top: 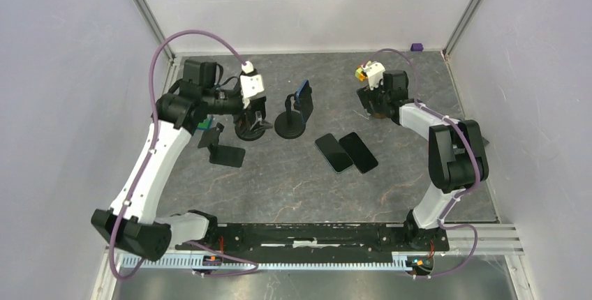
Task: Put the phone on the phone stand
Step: Place the phone stand with the phone at the center of the board.
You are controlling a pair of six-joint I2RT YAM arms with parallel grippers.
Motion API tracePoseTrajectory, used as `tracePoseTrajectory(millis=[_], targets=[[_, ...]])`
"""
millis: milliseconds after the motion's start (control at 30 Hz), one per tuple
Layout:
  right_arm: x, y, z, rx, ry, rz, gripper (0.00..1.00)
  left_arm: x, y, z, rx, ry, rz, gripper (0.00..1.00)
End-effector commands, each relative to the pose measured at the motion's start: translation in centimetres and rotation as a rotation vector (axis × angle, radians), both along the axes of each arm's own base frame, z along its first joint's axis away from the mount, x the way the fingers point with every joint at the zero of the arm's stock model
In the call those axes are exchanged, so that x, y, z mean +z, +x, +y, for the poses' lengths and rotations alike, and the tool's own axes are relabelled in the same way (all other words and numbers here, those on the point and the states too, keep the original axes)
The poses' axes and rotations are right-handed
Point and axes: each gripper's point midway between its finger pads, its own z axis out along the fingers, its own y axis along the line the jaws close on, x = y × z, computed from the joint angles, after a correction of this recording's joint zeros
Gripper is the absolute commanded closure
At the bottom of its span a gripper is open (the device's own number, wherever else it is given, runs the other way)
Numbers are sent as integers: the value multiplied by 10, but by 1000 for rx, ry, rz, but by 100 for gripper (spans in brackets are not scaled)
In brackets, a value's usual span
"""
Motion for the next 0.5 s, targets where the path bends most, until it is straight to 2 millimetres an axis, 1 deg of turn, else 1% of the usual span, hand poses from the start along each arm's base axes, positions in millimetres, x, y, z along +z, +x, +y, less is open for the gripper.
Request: tracePoseTrajectory(millis=[0,67,300,467], targets=[[14,16,1,-16,15,-50,15,5,-13,-5,38,-104,41,0],[12,16,1,-16,15,-46,15,1,-18,-3,61,-118,52,0],[7,18,1,-16,13,-36,15,-25,-32,4,99,-109,100,0],[10,21,2,-16,14,-45,15,-32,-43,5,83,-115,115,0]])
